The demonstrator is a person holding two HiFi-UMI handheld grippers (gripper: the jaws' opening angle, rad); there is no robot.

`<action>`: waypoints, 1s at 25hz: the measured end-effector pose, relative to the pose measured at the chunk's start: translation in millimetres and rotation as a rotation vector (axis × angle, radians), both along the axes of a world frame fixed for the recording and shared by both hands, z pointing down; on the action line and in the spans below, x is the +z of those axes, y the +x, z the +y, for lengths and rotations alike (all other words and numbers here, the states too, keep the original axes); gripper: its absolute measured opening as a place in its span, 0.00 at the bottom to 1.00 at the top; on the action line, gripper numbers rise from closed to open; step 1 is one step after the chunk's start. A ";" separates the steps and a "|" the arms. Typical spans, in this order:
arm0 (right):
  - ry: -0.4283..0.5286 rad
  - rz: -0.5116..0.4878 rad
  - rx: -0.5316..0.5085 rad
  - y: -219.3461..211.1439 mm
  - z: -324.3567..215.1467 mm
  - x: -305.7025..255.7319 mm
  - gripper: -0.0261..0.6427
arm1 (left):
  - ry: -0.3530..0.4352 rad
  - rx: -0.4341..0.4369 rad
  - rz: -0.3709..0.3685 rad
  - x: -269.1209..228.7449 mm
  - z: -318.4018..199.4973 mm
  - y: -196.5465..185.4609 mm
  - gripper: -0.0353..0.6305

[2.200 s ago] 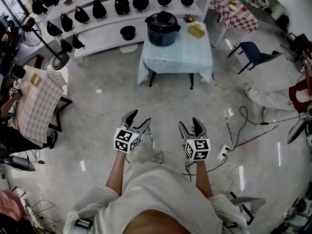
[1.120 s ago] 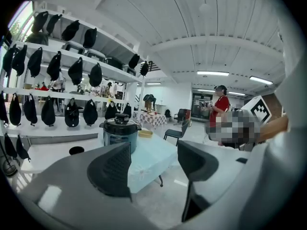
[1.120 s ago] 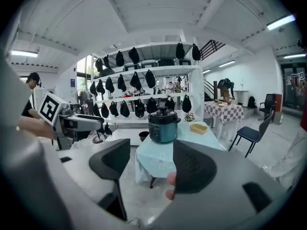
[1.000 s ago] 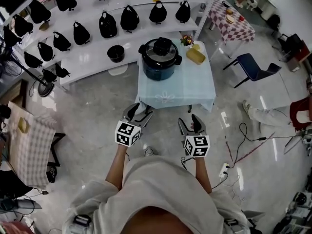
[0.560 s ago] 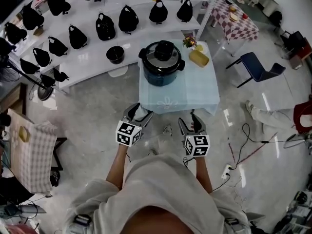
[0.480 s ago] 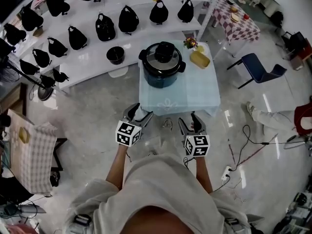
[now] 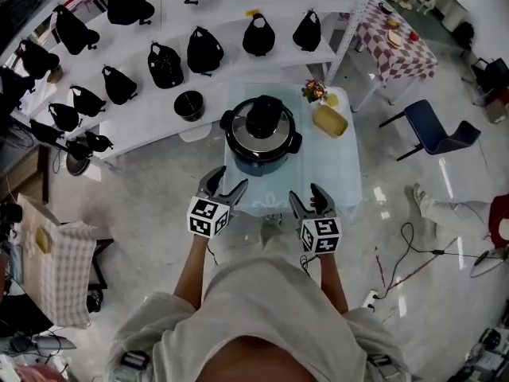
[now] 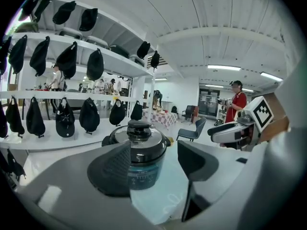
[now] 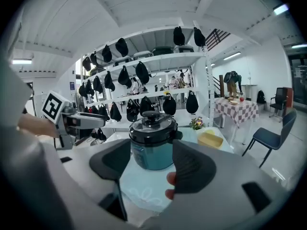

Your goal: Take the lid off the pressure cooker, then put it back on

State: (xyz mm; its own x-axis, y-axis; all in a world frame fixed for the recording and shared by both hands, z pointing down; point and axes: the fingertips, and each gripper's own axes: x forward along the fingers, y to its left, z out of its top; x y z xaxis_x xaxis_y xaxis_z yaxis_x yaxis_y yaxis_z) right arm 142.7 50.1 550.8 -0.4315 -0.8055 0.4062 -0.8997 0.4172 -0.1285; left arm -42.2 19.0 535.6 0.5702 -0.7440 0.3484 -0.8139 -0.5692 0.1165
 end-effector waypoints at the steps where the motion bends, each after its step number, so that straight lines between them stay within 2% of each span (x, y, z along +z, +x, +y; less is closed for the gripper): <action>1: 0.000 -0.004 -0.008 2.7 -14.1 -1.0 0.44 | 0.000 -0.010 0.000 -0.9 -13.7 2.6 0.48; 7: 0.000 -0.020 -0.061 14.1 -95.6 -8.6 0.44 | -0.002 -0.068 0.009 -4.0 -88.2 13.6 0.48; 12: -0.029 -0.025 -0.124 14.4 -143.2 -4.3 0.44 | -0.010 -0.122 0.012 -4.8 -132.5 15.2 0.48; 19: -0.077 -0.026 -0.221 -3.1 -172.6 12.4 0.44 | -0.032 -0.186 -0.009 3.2 -159.7 3.8 0.48; 25: -0.088 -0.010 -0.255 -27.9 -182.1 18.2 0.44 | -0.046 -0.179 0.001 11.4 -170.7 -10.2 0.48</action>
